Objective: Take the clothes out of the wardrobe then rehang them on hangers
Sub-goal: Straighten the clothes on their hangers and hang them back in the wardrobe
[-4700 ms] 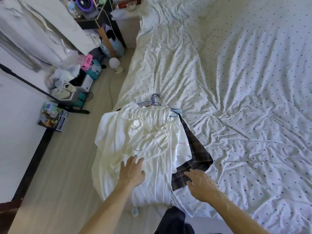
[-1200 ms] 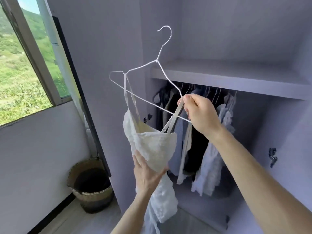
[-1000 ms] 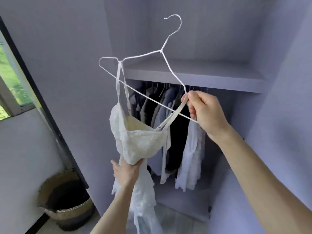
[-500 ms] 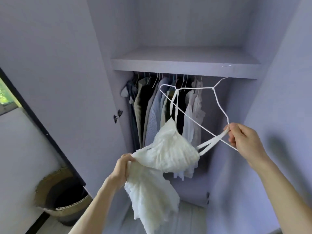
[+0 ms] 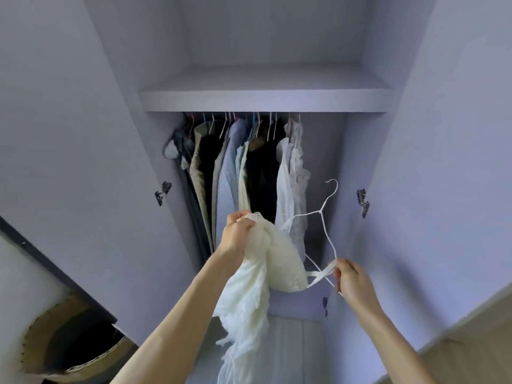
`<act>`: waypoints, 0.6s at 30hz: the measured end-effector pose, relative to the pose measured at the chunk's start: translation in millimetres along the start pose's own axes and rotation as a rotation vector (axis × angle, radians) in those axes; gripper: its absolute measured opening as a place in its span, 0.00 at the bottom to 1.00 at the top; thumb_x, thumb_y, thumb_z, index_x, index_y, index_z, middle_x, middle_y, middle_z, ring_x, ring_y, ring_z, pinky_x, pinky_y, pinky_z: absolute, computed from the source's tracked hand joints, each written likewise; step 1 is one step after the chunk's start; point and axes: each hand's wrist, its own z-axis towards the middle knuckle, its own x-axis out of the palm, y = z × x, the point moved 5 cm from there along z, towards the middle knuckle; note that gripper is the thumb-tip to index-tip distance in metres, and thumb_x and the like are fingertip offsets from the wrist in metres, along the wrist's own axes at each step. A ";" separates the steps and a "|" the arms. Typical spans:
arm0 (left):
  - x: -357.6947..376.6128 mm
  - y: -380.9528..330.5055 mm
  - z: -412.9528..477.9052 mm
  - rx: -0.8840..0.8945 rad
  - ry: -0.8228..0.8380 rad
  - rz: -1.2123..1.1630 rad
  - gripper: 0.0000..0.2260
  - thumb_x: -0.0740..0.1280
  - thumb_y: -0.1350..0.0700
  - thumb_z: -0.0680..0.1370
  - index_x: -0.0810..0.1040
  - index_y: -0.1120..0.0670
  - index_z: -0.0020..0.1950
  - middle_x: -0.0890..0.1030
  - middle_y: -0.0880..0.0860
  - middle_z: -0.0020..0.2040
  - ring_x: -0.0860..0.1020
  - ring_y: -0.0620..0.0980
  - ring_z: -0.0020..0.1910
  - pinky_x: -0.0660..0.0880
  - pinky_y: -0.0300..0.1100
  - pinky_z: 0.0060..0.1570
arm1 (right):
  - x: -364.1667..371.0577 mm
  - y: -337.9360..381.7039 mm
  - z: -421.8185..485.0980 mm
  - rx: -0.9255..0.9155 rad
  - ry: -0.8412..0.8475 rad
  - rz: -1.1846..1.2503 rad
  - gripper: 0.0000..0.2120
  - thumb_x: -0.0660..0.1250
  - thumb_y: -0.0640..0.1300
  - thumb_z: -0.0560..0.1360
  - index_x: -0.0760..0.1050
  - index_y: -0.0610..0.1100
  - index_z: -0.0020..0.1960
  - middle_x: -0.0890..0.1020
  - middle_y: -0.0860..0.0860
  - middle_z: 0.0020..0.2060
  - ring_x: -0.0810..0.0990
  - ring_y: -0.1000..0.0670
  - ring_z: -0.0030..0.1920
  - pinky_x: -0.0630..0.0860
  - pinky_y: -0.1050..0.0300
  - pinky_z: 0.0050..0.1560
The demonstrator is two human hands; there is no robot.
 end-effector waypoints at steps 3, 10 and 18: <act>40.7 -7.5 10.8 0.028 0.094 0.065 0.14 0.62 0.63 0.80 0.73 0.49 0.61 0.78 0.55 0.60 0.78 0.55 0.59 0.77 0.51 0.59 | -13.6 14.6 10.8 -0.003 -0.090 0.038 0.13 0.58 0.44 0.80 0.76 0.44 0.39 0.75 0.55 0.27 0.72 0.58 0.24 0.68 0.55 0.34; 126.0 -29.9 58.1 0.081 0.173 0.070 0.17 0.65 0.64 0.80 0.72 0.48 0.66 0.76 0.51 0.59 0.76 0.48 0.48 0.73 0.40 0.44 | -27.5 56.0 82.4 -0.057 -0.157 0.042 0.11 0.56 0.48 0.81 0.76 0.50 0.45 0.80 0.54 0.41 0.79 0.48 0.40 0.75 0.50 0.46; 215.8 -66.1 151.5 0.094 0.173 0.034 0.16 0.64 0.65 0.79 0.72 0.45 0.60 0.77 0.46 0.59 0.77 0.50 0.51 0.77 0.50 0.55 | -18.9 112.6 212.6 -0.116 -0.197 -0.001 0.12 0.54 0.50 0.80 0.75 0.48 0.48 0.81 0.50 0.46 0.80 0.43 0.51 0.76 0.41 0.57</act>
